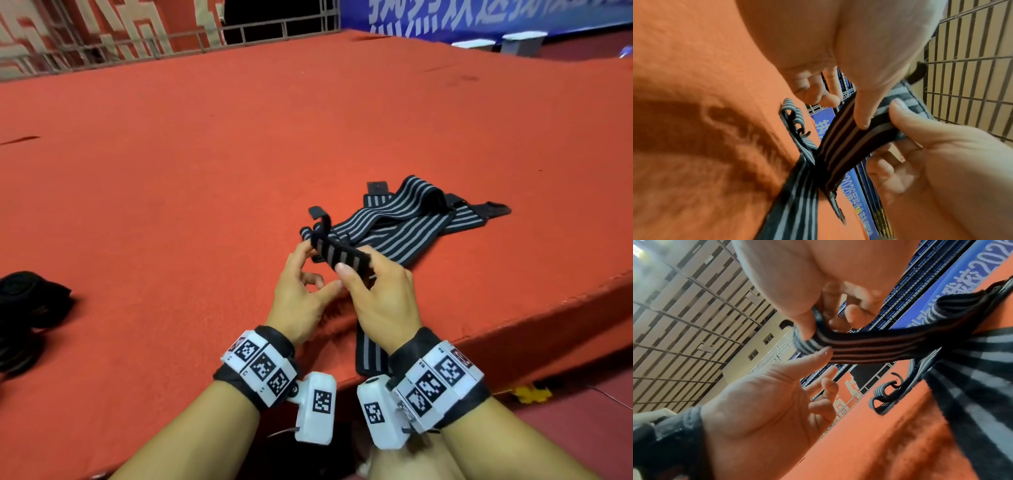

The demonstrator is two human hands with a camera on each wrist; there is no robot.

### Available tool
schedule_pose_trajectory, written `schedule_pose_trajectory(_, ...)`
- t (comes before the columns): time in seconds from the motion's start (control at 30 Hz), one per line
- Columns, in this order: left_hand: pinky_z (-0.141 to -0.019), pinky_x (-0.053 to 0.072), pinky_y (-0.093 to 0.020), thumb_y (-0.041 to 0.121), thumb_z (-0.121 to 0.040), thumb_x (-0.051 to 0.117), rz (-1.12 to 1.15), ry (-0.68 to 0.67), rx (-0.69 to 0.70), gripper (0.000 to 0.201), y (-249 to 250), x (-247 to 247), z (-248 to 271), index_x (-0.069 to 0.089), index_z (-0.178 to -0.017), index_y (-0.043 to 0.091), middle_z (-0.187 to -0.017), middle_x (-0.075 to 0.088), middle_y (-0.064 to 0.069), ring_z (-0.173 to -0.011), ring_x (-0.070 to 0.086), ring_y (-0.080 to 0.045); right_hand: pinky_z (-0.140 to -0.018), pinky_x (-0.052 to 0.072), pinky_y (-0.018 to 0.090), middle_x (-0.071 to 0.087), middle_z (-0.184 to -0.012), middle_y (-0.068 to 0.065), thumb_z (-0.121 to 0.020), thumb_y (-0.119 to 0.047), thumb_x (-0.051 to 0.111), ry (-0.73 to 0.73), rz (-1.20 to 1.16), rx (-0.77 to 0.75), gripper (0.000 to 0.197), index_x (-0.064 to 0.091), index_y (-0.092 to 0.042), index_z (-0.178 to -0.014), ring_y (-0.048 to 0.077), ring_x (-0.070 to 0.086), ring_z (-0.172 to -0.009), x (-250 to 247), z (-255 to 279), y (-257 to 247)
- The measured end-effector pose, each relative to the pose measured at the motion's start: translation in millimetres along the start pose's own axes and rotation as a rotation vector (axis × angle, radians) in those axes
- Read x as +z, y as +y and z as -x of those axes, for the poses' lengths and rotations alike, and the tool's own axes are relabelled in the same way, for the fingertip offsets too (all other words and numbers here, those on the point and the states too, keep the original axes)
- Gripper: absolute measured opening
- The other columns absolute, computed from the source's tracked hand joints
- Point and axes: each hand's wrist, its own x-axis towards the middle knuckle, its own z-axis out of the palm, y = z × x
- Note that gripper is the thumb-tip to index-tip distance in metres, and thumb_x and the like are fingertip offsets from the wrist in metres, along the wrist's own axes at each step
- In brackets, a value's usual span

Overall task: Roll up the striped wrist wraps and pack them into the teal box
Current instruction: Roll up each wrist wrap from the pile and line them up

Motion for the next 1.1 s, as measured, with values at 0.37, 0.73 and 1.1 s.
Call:
schedule_pose_trajectory(0.37, -0.093, 0.051, -0.031, 0.026, -0.092, 0.059, -0.008, 0.152, 0.022, 0.02, 10, -42, 12, 0.07, -0.107, 0.022, -0.102, 0.075, 0.005, -0.097, 0.065, -0.011, -0.096, 0.049, 0.032, 0.07, -0.112, -0.014, -0.071, -0.021, 0.085, -0.251, 0.121, 0.162, 0.045, 0.068, -0.032, -0.112, 0.01, 0.062, -0.109, 10, 1, 12)
schedule_pose_trajectory(0.73, -0.073, 0.052, -0.03, 0.014, -0.098, 0.063, -0.037, 0.296, -0.083, 0.005, 7, -83, 24, 0.065, -0.094, 0.011, -0.087, 0.069, -0.003, -0.079, 0.064, -0.013, -0.071, 0.043, 0.028, 0.066, -0.069, -0.009, -0.085, -0.012, 0.068, -0.241, 0.163, 0.116, 0.01, 0.07, -0.021, -0.08, 0.016, 0.063, -0.076, 45, 13, -11)
schedule_pose_trajectory(1.1, -0.078, 0.059, -0.038, -0.001, -0.091, 0.067, 0.074, 0.21, -0.284, 0.009, 14, -122, 49, 0.062, -0.092, 0.006, -0.095, 0.073, -0.021, -0.082, 0.07, -0.025, -0.066, 0.046, 0.021, 0.062, -0.069, -0.008, -0.066, -0.005, 0.073, -0.526, -0.28, 0.03, 0.014, 0.064, -0.013, -0.073, 0.003, 0.056, -0.068, 73, 27, -23)
